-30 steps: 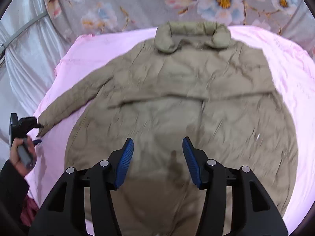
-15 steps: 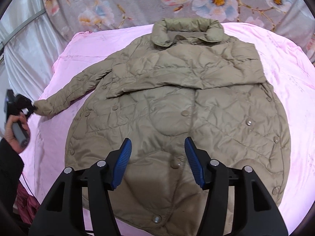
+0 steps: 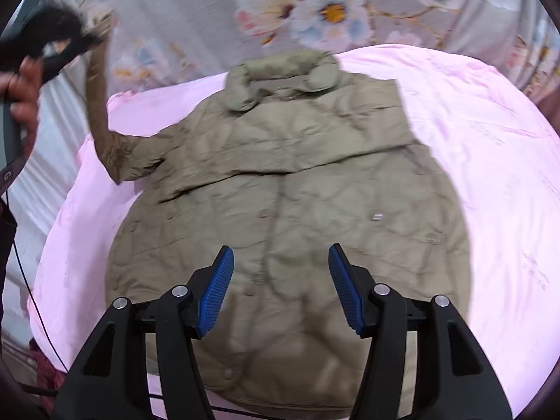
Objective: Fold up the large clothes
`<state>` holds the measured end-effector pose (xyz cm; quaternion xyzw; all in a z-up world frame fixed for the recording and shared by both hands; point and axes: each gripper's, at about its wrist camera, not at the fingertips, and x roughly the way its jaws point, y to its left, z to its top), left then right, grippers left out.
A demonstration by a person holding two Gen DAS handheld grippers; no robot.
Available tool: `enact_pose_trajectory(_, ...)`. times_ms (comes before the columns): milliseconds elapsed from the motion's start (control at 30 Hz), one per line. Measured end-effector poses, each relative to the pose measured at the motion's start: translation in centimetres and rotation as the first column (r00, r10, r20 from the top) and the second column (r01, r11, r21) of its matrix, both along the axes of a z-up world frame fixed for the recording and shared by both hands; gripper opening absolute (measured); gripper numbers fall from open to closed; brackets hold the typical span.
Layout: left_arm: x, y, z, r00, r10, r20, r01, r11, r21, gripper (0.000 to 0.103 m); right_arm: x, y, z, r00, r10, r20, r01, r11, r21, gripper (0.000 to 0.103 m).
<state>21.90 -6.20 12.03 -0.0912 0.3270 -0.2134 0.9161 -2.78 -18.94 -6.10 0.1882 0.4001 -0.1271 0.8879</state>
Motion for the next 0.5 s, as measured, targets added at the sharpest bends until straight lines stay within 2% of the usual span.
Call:
enact_pose_trajectory(67,-1.1,-5.4,-1.6,0.995,-0.089,-0.047,0.090,0.996,0.026,0.003,-0.9,-1.3,-0.1,0.999,-0.040,0.000,0.040,0.999,0.005,0.056)
enact_pose_trajectory(133,-2.1,-8.9,-4.0,0.983,-0.139,-0.118,0.145,0.988,0.045,0.008,-1.8,-2.7,-0.3,0.997,-0.079,-0.002,0.079,0.997,0.015,0.058)
enact_pose_trajectory(167,-2.7,-11.2,-6.1,0.969,-0.167,-0.185,0.176,0.984,0.035,0.016,-2.2,-3.2,-0.4,0.995,-0.095,-0.004,0.095,0.995,0.018,0.058)
enact_pose_trajectory(200,-3.1,-12.0,-7.5,0.958,-0.180,-0.224,0.189,0.982,0.022,0.029,-2.4,-3.7,-0.6,0.994,-0.110,-0.006,0.110,0.994,0.020,0.058)
enact_pose_trajectory(233,-3.7,-12.9,-9.3,0.946,-0.187,-0.265,0.195,0.981,0.005,0.035,-2.6,-4.2,-0.7,0.993,-0.121,-0.008,0.121,0.992,0.021,0.059)
enact_pose_trajectory(267,-4.0,-13.1,-10.4,0.941,-0.184,-0.285,0.191,0.982,-0.001,0.038,-2.8,-4.7,-0.8,0.991,-0.133,-0.009,0.133,0.991,0.022,0.059)
enact_pose_trajectory(367,-5.1,-13.2,-13.2,0.923,-0.190,-0.334,0.202,0.979,0.002,0.038,-3.0,-6.1,-0.9,0.987,-0.159,-0.002,0.159,0.987,0.025,0.061)
enact_pose_trajectory(433,-5.4,-11.6,-13.7,0.911,-0.201,-0.359,0.207,0.978,-0.024,0.038,-2.7,-6.9,-0.9,0.985,-0.172,0.008,0.171,0.985,0.025,0.064)
enact_pose_trajectory(500,-5.9,-8.5,-13.2,0.917,-0.206,-0.341,0.205,0.978,-0.041,0.039,-2.1,-7.7,-1.0,0.984,-0.177,0.019,0.176,0.984,0.037,0.064)
